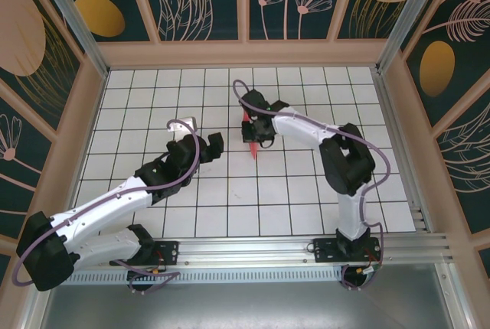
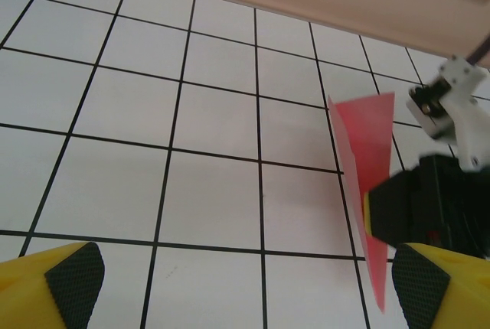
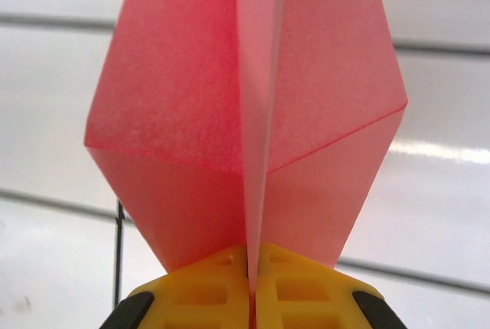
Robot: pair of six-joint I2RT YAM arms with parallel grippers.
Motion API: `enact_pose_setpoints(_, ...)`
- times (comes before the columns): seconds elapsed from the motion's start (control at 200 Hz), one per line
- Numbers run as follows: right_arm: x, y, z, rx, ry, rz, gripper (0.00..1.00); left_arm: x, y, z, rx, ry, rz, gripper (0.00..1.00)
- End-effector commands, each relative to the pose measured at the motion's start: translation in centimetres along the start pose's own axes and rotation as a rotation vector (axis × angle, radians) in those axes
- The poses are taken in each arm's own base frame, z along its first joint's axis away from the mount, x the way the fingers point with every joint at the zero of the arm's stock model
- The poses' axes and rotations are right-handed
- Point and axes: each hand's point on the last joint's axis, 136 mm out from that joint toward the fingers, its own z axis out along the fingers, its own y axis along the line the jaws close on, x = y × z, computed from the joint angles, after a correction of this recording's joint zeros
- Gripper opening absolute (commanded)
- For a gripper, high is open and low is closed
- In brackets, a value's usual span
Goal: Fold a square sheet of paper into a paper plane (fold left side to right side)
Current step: Place the paper plane at the top-center of the table.
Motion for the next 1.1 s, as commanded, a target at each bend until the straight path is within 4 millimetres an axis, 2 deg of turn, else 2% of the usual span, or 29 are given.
enact_pose_setpoints(0.0, -0.4, -0.9, 1.7, 0.065, 0.067, 0.042, 0.08, 0.2, 0.8, -0.1, -0.024, -0.004, 0.031, 0.99)
enact_pose_setpoints(0.125, -2.2, -0.2, 3.1, 0.072, 0.072, 0.041, 0.08, 0.2, 0.9, -0.1, -0.028, -0.003, 0.047, 0.99)
enact_pose_setpoints(0.225, -2.8, 0.0, 4.1, 0.080, 0.085, 0.036, 0.08, 0.2, 1.0, -0.1, -0.030, -0.005, 0.052, 0.99)
enact_pose_setpoints(0.445, -2.3, -0.7, 5.8, 0.107, 0.127, 0.028, 0.09, 0.4, 0.9, 0.2, -0.029, -0.001, 0.057, 0.99)
enact_pose_setpoints(0.626, -2.2, -0.6, 6.1, 0.106, 0.130, 0.023, 0.17, 0.2, 0.7, 0.2, -0.031, -0.001, 0.063, 0.99)
enact_pose_setpoints(0.736, -2.5, -0.4, 5.3, 0.101, 0.121, 0.020, 0.20, 0.1, 0.7, 0.1, -0.032, -0.002, 0.062, 0.98)
enact_pose_setpoints(0.851, -3.0, 0.1, 3.5, 0.090, 0.103, 0.014, 0.26, -0.4, 0.6, 0.0, -0.036, -0.011, 0.057, 0.98)
enact_pose_setpoints(1.096, -4.0, 1.5, -2.4, 0.065, 0.018, -0.017, 0.40, -0.4, -0.3, 0.5, -0.011, 0.017, 0.046, 0.98)
